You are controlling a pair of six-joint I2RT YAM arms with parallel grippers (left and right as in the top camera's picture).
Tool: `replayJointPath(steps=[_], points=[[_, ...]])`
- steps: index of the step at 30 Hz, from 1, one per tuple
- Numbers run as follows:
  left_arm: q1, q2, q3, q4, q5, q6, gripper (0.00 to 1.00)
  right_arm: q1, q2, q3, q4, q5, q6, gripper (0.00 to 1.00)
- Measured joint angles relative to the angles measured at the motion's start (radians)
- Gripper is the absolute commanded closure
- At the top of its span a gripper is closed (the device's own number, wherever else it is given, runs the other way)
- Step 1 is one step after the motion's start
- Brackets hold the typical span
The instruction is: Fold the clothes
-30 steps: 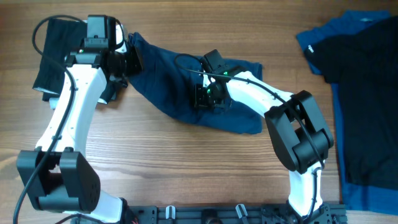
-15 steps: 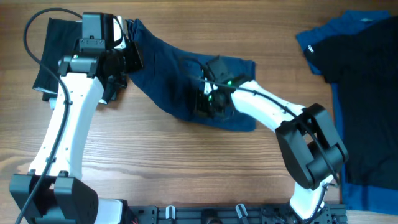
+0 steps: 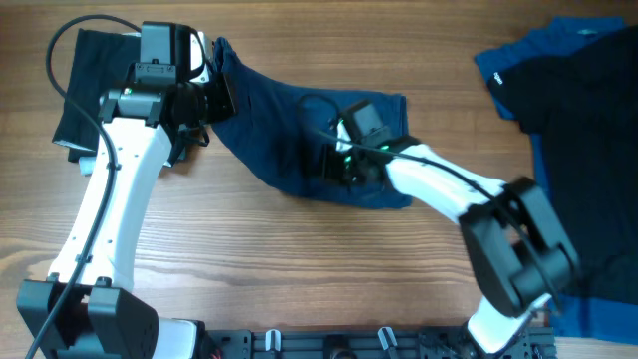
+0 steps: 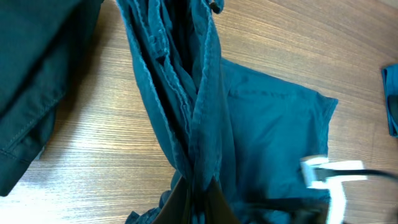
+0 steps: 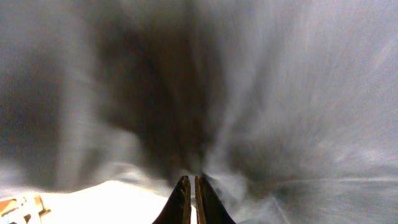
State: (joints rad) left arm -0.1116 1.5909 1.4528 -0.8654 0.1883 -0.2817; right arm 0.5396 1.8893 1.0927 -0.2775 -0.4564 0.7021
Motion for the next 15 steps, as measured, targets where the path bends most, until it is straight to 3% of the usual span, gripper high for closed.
replayJointPath(steps=[2,8,15], points=[[0.0,0.0,0.0,-0.004,0.0,0.0,0.96,-0.04,-0.071,0.001,0.034,0.0,-0.032,0.96],[-0.018,0.0,0.0,-0.015,0.0,0.0,0.96,-0.057,-0.071,0.004,0.094,0.002,-0.034,0.96],[-0.038,0.0,0.001,-0.018,0.0,0.0,0.96,-0.001,0.065,0.004,0.181,0.001,0.0,0.96]])
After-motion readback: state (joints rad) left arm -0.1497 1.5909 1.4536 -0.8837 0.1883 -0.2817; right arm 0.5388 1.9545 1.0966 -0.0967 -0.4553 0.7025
